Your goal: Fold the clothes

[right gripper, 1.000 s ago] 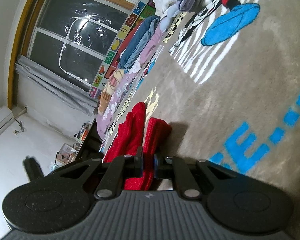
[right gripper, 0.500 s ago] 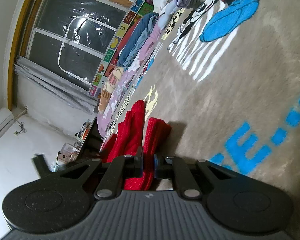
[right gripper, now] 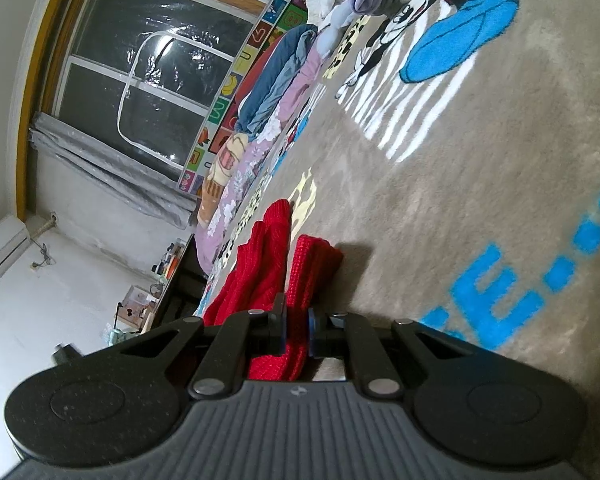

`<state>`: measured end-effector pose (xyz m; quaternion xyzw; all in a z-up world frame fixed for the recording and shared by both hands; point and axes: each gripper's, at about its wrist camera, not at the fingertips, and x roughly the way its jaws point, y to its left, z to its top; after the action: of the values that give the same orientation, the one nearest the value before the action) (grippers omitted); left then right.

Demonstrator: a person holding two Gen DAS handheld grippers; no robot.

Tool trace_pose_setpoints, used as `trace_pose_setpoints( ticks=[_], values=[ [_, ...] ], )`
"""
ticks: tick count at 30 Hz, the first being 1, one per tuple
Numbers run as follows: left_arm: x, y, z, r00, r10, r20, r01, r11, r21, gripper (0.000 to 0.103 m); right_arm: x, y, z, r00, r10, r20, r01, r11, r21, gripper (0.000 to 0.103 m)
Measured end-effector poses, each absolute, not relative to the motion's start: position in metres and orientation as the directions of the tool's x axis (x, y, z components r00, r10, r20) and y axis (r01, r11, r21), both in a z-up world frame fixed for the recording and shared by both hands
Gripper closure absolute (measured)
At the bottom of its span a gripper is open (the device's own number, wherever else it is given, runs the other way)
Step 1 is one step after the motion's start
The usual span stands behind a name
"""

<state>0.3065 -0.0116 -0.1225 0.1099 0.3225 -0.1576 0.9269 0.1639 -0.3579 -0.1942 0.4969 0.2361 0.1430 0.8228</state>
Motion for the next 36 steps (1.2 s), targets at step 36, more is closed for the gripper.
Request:
trace_pose_setpoints(
  ticks=[36],
  values=[
    [0.147, 0.02, -0.115, 0.7, -0.482, -0.526, 0.526, 0.847, -0.076, 0.058, 0.152, -0.358, -0.187, 0.866, 0.468, -0.174, -0.09, 0.488, 0.868, 0.088]
  ],
)
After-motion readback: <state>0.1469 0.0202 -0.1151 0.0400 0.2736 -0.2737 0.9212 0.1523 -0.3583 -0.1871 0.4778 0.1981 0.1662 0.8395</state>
